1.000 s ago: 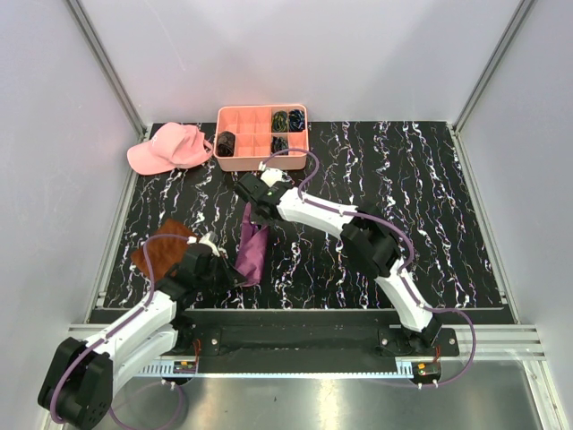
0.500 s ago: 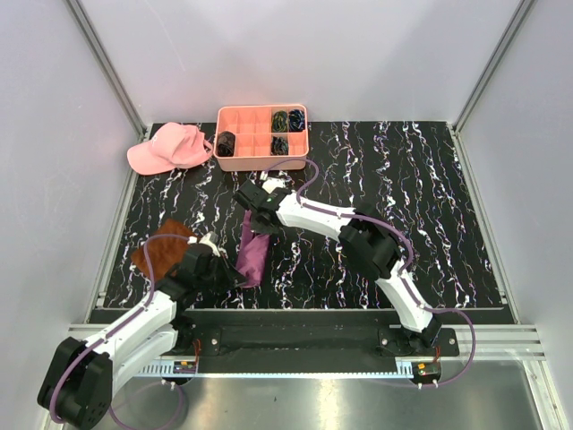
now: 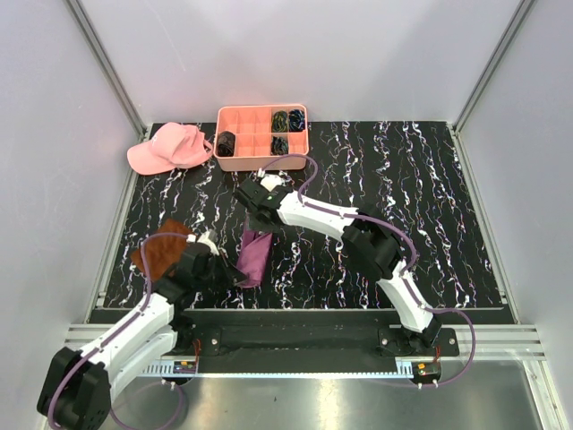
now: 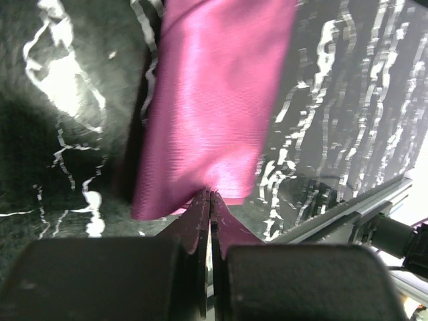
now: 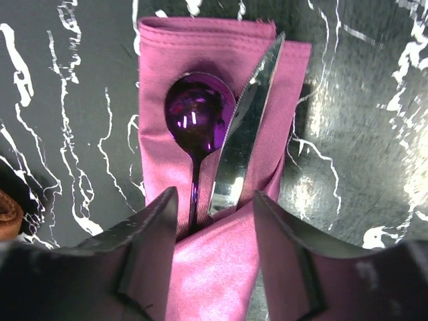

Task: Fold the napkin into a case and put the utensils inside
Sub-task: Insert the knife into the folded napkin, then reset both arms

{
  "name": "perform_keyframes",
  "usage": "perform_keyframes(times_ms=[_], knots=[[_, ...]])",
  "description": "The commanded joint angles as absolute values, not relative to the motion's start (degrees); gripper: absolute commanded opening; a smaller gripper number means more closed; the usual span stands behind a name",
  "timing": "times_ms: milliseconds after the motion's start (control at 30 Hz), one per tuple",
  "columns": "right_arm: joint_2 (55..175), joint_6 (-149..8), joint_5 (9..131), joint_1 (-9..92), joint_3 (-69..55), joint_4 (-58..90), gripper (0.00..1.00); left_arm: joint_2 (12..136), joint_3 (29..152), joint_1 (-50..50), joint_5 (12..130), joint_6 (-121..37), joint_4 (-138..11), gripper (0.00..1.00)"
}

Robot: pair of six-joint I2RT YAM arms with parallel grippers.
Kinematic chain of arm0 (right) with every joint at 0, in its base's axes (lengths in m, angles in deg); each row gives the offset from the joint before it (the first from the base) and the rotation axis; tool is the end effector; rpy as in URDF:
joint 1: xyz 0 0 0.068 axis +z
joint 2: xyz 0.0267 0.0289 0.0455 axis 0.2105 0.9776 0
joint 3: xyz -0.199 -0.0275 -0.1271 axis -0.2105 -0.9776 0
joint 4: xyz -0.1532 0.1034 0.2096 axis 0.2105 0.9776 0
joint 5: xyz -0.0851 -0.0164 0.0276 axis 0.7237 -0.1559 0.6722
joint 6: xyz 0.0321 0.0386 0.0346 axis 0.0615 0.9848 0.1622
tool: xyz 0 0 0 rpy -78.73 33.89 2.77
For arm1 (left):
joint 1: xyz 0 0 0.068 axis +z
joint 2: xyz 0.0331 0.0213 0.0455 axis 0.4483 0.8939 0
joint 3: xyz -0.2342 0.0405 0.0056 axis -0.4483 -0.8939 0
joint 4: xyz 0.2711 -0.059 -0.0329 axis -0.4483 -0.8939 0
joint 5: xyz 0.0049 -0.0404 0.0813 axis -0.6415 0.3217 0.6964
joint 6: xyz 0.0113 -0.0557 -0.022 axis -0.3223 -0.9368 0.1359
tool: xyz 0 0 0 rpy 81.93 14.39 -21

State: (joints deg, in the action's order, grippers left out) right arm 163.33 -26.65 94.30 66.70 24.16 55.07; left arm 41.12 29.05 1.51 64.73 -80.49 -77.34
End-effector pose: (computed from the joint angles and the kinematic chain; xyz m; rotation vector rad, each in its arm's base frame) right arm 0.2930 0.3886 0.1391 0.0092 2.6027 0.2800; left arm 0.1708 -0.0926 0.0976 -0.4136 2.4657 -0.9042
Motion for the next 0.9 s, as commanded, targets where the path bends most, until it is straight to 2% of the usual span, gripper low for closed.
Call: perform_keyframes(times_ms=[0,67,100,133,167,200,267,300,367,433,600,633,700,867], knots=[[158.0,-33.6,98.0,67.3,29.6,56.0,0.61,36.2,34.7,1.3,63.0,-77.4,-78.6,0.04],[157.2,-39.1,99.3,67.3,31.4,55.9,0.71,34.8,36.6,1.3,64.0,-75.4,-81.1,0.10],[156.7,-41.3,99.9,67.3,33.3,55.9,0.74,33.6,38.8,1.3,64.5,-74.6,-82.0,0.18],[156.2,-45.0,101.7,67.3,33.7,56.4,0.84,33.1,40.0,1.3,65.0,-73.1,-82.7,0.24],[154.5,-46.8,101.8,67.2,33.7,56.4,0.87,32.7,41.0,1.3,64.8,-72.3,-83.2,0.28],[153.1,-48.0,103.0,67.2,32.2,56.4,0.90,32.4,42.9,1.3,64.3,-71.5,-83.1,0.35],[149.6,-50.3,102.1,67.2,28.3,55.2,1.00,32.6,44.6,1.4,62.2,-69.3,-82.8,0.42],[145.4,-50.7,100.8,67.2,23.0,53.8,1.00,32.8,46.1,1.3,61.3,-68.6,-82.3,0.47],[138.0,-49.8,99.9,67.2,17.0,53.5,1.00,32.8,47.0,1.4,59.0,-67.4,-80.2,0.50],[131.6,-47.9,98.4,67.2,3.7,48.4,1.00,32.5,47.3,1.4,57.2,-67.2,-78.4,0.54],[104.2,-43.5,92.3,67.3,-31.9,27.9,1.00,33.3,44.5,1.4,52.6,-70.4,-67.7,0.58],[100.6,-41.3,92.7,67.2,-35.7,26.7,1.00,33.7,44.3,1.4,51.5,-71.9,-65.8,0.62],[90.7,-40.3,93.3,67.2,-43.2,25.4,1.00,34.6,43.9,1.3,50.0,-73.1,-63.2,0.63],[74.9,-39.4,94.8,67.2,-49.5,25.4,1.00,33.0,43.5,1.3,50.1,-76.1,-58.7,0.72]])
